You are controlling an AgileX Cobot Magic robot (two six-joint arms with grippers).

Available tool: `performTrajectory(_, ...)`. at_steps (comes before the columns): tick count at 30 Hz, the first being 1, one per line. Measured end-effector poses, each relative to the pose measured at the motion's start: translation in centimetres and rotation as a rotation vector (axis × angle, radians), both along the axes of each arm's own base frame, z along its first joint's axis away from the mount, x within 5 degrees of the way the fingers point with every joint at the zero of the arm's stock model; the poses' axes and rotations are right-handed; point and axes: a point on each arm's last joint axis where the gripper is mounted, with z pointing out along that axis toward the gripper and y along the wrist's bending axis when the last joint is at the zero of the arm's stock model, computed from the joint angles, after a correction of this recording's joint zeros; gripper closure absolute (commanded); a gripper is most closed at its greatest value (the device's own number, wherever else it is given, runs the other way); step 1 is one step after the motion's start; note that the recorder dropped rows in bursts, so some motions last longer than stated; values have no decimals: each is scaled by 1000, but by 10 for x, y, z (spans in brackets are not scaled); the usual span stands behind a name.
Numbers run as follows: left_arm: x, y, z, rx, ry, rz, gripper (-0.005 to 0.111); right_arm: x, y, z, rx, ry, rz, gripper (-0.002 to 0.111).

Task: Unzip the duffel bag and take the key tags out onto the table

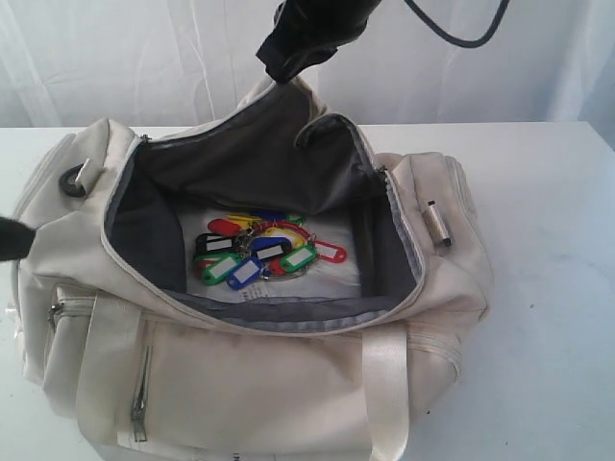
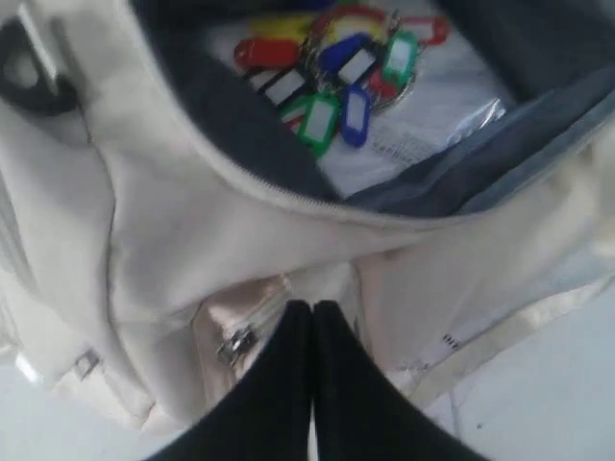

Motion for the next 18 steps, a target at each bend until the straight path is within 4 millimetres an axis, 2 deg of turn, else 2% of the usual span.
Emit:
performTrajectory(4, 10, -14, 25, -107, -42, -97, 107, -7, 3, -2, 31, 48, 50, 108)
performTrajectory(7, 32, -27, 29, -141, -22, -172, 107, -9, 4, -16, 20, 106, 66, 108)
performTrajectory(13, 113, -58, 0, -177, 88, -282, 107, -10, 2, -61, -69, 208, 56, 108)
performTrajectory(18, 175, -81, -26, -252, 79, -319, 107, 3, 3, -82, -62, 115, -12, 108)
